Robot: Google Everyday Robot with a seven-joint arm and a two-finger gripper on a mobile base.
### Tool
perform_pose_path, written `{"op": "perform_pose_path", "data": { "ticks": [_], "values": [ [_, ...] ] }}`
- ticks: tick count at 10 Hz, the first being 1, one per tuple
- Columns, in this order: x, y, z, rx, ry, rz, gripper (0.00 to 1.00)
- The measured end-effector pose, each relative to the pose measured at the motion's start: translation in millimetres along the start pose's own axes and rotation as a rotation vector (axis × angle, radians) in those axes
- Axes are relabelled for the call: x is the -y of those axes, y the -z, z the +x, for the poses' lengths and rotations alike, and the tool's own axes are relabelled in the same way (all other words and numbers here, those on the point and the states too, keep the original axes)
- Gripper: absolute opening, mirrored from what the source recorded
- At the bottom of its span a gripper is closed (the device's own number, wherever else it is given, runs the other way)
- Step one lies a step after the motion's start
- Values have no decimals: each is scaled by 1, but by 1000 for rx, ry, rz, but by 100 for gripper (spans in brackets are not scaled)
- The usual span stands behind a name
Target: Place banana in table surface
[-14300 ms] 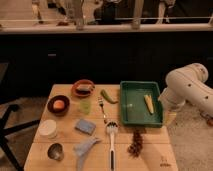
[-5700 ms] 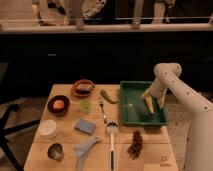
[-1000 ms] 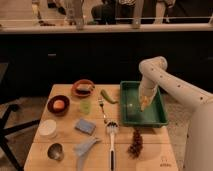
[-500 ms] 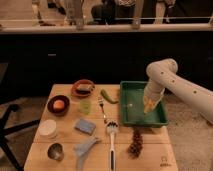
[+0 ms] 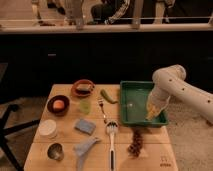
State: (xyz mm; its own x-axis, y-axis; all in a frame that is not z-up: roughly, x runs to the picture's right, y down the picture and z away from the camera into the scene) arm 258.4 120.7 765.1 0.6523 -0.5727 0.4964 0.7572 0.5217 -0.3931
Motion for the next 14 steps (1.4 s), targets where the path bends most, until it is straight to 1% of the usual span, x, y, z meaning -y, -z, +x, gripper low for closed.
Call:
{"op": "perform_pose_path", "data": {
  "ticks": [2,5,6,8,9,12,14],
  "values": [
    [-4,0,1,-2,-4,-5,0],
    [-2,0,0,-1,-3,-6,0],
    [-4,-1,0,0,-17,-8,0],
    [-15,2,-10,-5,-43,-26,0],
    [-16,4,-14,-11,-41,-26,0],
    [-24,9,-31,-8,-34,-16,0],
    [-39,12,-44,4,-56,10,0]
  ]
}}
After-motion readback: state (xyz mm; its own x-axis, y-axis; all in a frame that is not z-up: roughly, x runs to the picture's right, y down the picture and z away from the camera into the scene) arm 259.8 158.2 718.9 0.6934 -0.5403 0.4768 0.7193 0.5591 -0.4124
